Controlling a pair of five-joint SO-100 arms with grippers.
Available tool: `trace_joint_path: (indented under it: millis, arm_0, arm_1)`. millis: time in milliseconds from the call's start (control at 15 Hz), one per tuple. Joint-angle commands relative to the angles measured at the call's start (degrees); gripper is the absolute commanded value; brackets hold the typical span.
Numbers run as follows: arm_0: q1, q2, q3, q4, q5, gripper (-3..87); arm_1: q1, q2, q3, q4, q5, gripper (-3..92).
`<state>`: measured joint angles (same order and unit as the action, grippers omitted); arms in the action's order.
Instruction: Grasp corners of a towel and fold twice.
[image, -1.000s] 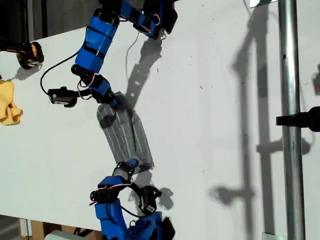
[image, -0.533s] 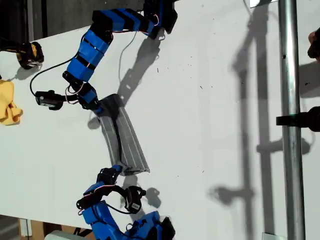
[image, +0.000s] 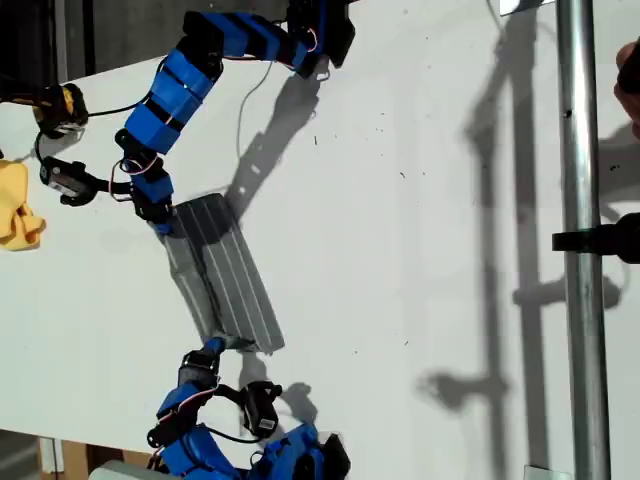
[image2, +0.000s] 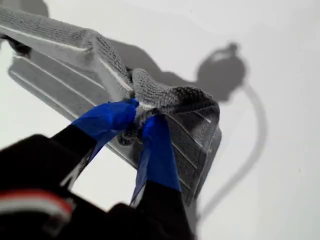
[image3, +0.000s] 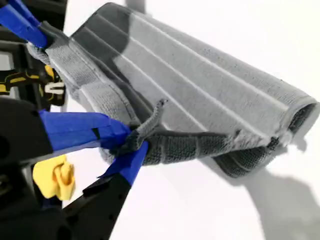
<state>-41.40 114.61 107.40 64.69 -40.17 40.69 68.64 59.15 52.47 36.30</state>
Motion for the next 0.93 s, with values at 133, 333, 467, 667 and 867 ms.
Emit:
trace_joint_path:
  millis: [133, 333, 467, 667, 867]
  arm_0:
    - [-2.64, 6.42, 3.43, -1.85, 0.97, -2.4]
    - [-2.81, 4.39, 7.82, -1.93, -1.14, -2.4]
    - [-1.93, 3.96, 11.43, -3.52, -2.64, -2.4]
    - [0.53, 0.62, 11.51, -1.85, -5.27, -2.4]
    - [3.43, -6.24, 9.67, -0.88, -8.70, -2.3]
  arm_1:
    - [1.14, 10.20, 6.06, -7.12, 1.76, -0.2]
    - [0.70, 8.70, 11.60, -5.10, 1.41, -0.2]
    - [-0.26, 6.42, 13.36, -1.58, 1.41, -0.2]
    - [-0.97, 2.72, 12.66, 5.01, 1.58, -0.2]
    - [-1.23, -0.35, 11.43, 10.46, 1.76, -0.2]
